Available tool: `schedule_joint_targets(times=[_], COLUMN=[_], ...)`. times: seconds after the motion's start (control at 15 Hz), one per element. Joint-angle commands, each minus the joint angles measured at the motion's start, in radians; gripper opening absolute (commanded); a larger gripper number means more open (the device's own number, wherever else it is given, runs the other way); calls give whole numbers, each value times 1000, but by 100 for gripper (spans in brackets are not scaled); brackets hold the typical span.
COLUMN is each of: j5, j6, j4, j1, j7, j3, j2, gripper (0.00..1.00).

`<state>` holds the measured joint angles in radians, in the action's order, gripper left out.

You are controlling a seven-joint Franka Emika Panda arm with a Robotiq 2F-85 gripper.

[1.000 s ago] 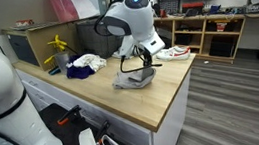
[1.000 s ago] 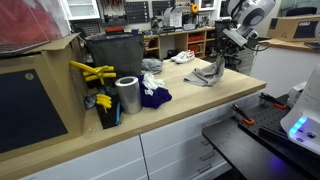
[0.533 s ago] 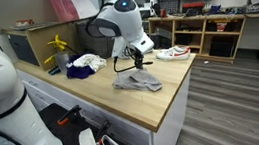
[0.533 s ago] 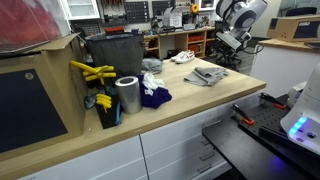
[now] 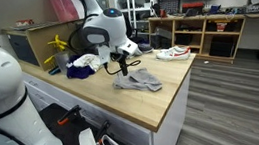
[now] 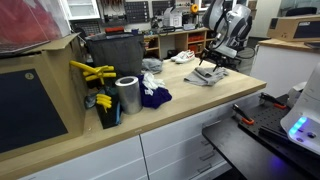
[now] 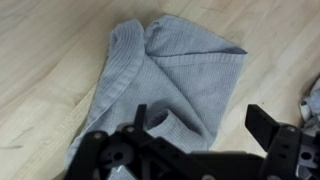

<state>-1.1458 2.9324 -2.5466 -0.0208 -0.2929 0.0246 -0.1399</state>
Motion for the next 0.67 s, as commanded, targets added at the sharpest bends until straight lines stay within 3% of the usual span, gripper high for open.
schedule_joint_targets(times=[0.0, 0.6], j5=[123, 314], j6=[21, 159], j4=[9, 43], j1=[-12, -22], j7=[1, 3], j3=[-11, -19], j2=[-35, -120], gripper=[100, 100])
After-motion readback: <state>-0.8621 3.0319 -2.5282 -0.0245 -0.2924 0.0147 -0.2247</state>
